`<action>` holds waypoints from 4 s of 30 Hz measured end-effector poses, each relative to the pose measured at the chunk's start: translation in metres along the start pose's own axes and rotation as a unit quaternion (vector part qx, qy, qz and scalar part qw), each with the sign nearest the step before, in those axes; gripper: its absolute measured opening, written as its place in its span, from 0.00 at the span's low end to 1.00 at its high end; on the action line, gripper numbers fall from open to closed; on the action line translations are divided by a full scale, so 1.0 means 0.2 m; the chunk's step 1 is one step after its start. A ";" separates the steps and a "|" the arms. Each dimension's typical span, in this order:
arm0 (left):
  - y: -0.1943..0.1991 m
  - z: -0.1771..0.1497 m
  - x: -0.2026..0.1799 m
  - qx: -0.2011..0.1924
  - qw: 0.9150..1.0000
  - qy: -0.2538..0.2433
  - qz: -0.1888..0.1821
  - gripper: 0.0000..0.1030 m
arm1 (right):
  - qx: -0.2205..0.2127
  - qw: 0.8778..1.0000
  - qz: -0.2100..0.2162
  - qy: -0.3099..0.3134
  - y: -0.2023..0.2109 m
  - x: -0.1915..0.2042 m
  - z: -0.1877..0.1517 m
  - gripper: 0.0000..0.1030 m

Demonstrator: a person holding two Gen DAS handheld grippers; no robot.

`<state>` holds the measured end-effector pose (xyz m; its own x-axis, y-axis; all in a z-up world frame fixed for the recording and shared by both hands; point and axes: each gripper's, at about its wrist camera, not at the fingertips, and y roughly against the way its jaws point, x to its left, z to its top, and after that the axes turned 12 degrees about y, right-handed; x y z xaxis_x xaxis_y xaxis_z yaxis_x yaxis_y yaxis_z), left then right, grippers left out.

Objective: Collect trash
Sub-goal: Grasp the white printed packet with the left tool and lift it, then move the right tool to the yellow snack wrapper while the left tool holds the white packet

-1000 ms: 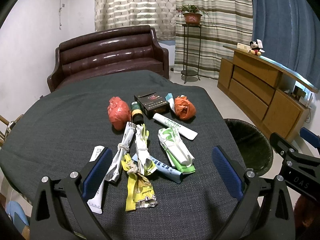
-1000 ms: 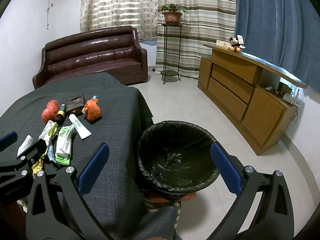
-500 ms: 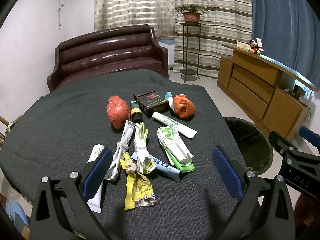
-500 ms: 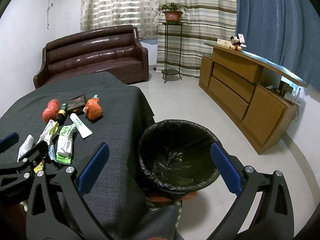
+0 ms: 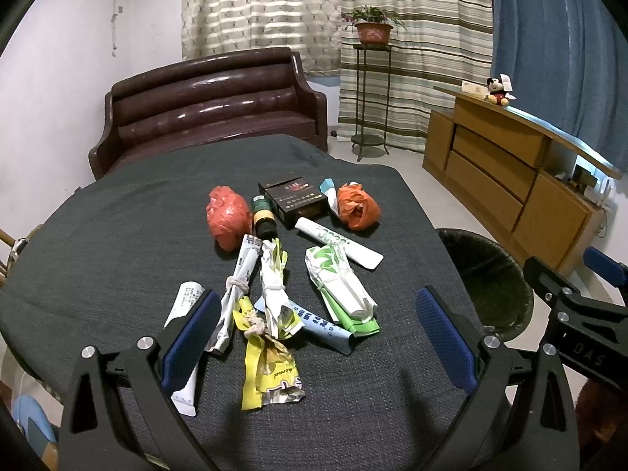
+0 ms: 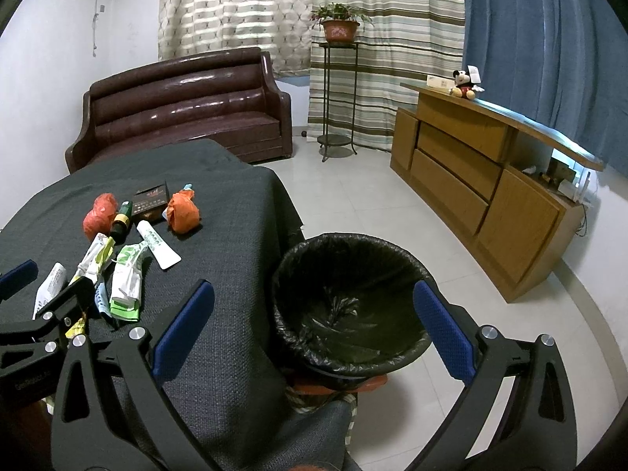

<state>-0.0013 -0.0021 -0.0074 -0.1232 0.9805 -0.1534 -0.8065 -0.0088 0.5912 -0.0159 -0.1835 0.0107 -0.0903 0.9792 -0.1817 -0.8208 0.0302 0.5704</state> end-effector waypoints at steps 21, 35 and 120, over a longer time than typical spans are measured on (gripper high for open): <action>0.03 0.03 0.26 0.019 0.998 0.030 0.044 0.93 | 0.024 0.999 0.024 0.012 -0.06 0.12 0.00 0.83; 0.10 -0.12 0.48 0.063 0.995 0.041 0.070 0.93 | 0.042 0.997 0.061 0.034 -0.11 0.30 0.05 0.78; 0.17 -0.04 0.84 0.072 0.991 0.055 0.099 0.35 | 0.056 0.967 0.218 0.119 0.06 0.88 -0.02 0.29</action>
<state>-0.0549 0.1605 -0.0191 -0.3390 0.9351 -0.1030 -0.6702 -0.1632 0.7240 -0.0429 -0.0122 -0.0172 -0.5523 0.8302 -0.0755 -0.6108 -0.3414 0.7144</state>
